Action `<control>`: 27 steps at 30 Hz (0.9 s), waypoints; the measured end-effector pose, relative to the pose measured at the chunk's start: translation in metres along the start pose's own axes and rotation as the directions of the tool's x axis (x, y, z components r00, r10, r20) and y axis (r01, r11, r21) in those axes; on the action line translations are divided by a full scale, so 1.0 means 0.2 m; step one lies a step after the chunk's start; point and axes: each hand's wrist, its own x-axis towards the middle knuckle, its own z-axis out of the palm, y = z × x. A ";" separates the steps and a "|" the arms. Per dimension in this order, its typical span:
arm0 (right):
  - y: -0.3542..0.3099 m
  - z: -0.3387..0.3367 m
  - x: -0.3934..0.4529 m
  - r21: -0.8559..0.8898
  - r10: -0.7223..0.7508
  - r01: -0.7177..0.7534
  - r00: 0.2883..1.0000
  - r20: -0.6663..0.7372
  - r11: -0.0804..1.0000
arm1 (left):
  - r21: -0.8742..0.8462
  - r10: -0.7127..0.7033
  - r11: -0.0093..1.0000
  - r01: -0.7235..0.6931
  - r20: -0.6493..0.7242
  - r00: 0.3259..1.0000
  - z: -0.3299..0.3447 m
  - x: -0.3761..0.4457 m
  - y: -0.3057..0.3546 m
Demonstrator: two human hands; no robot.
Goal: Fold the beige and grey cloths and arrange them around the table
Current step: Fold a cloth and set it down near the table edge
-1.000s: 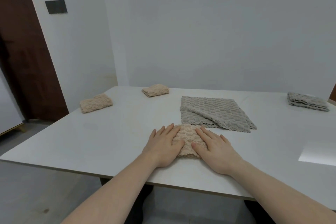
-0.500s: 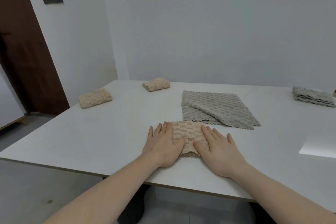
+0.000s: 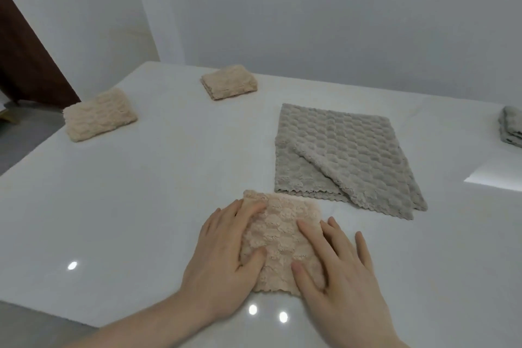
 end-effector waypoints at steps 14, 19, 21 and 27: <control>-0.35 -0.73 0.00 0.621 0.367 -0.497 0.867 0.336 0.606 | -0.335 -0.627 0.664 0.668 0.237 0.742 -0.42 -0.01 0.68; -0.44 -0.93 -0.06 0.661 0.406 -0.480 0.871 0.278 0.577 | -0.451 -0.634 0.636 0.626 0.156 0.757 -0.64 -0.09 0.82; -0.46 -0.93 -0.06 0.648 0.344 -0.445 0.894 0.287 0.618 | -0.462 -0.628 0.619 0.635 0.194 0.753 -0.69 -0.11 0.79; -0.57 -0.87 0.04 0.604 0.261 -0.422 0.904 0.340 0.676 | -0.537 -0.699 0.443 0.717 0.293 0.652 -0.80 -0.13 0.65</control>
